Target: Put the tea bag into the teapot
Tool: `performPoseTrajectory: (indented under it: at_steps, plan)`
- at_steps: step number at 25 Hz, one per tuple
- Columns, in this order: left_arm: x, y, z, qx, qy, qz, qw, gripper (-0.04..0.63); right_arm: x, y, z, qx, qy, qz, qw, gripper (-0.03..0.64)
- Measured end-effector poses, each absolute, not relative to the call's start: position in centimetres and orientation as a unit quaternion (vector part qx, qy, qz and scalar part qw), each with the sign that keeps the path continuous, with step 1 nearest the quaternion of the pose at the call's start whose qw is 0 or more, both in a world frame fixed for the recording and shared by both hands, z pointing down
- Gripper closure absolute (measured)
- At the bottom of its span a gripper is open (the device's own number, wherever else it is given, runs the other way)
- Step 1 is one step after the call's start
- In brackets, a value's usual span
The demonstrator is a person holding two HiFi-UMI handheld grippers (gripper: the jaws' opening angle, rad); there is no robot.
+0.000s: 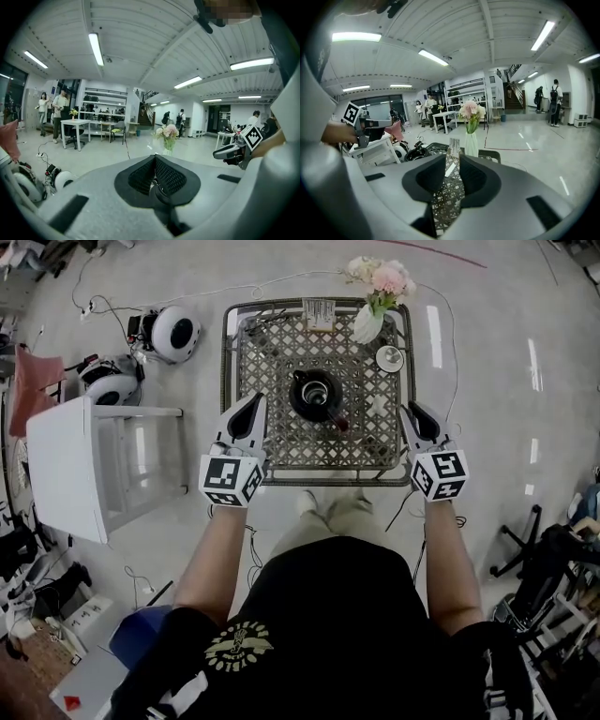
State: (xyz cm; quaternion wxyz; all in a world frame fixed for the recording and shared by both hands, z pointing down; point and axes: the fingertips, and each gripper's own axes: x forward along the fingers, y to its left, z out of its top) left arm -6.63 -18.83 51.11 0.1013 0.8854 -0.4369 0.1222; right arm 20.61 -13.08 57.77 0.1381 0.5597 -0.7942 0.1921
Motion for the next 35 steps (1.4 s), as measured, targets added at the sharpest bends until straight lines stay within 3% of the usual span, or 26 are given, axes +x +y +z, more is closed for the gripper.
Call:
performPoseTrajectory:
  at_steps: [11,35]
  plan:
    - [-6.1,-19.4,53.4,0.88,-0.44,0.135,0.117,0.586,20.9,-14.1,65.2,0.537,-0.784,0.255,0.177,0.46]
    - [-6.5,-19.7,55.2,0.866,-0.459,0.15,0.129,0.586,21.6,-15.3,80.6,0.492,-0.74,0.365,0.279,0.423]
